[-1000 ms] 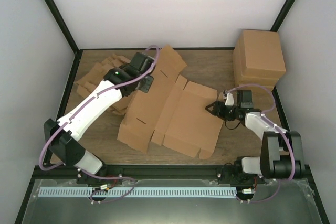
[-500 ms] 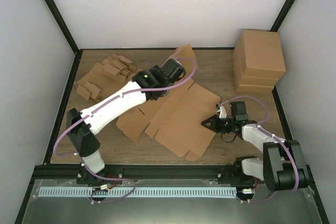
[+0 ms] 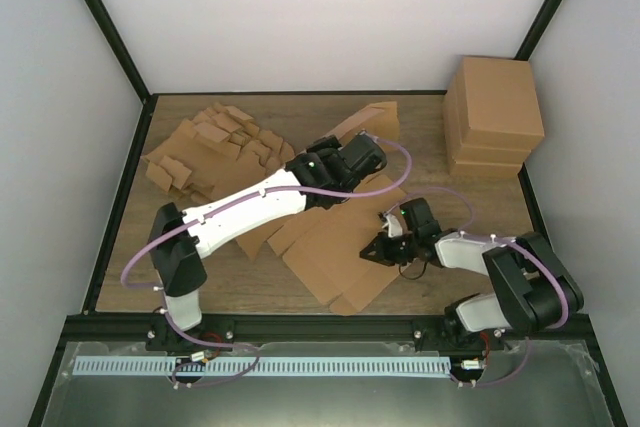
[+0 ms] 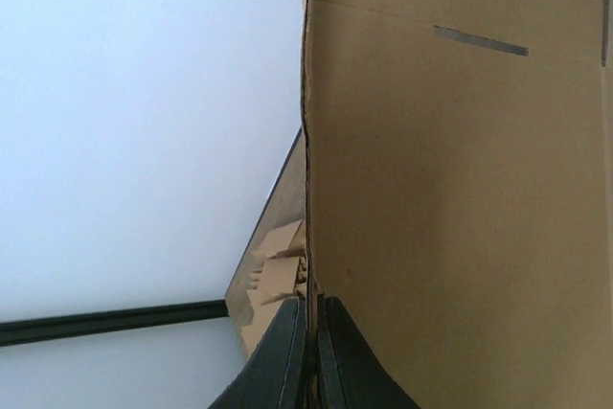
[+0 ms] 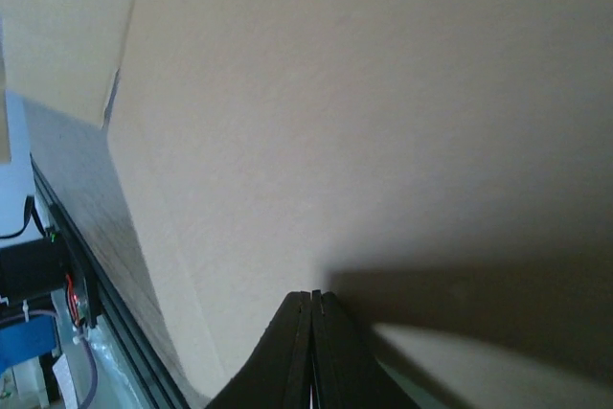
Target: Fold the paper box
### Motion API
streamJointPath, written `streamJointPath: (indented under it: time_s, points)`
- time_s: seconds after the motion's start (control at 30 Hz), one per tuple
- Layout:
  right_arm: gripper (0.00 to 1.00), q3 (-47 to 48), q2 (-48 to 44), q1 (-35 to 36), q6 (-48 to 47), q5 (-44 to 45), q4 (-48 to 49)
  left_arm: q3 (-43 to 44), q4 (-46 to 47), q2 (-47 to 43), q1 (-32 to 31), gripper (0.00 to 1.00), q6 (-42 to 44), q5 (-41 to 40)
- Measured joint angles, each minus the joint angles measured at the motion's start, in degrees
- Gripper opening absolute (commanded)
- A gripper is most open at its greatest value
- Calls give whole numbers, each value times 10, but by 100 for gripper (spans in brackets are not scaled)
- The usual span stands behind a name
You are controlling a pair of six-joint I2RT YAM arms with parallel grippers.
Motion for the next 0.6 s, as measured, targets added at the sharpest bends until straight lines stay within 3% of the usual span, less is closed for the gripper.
streamJointPath:
  time_s: [0.23, 0.6]
  points:
    - [1, 5, -8, 105, 59, 43, 41, -2, 38, 5, -10, 4, 45, 14]
    - [1, 104, -70, 93, -25, 169, -17, -80, 89, -10, -10, 4, 82, 29]
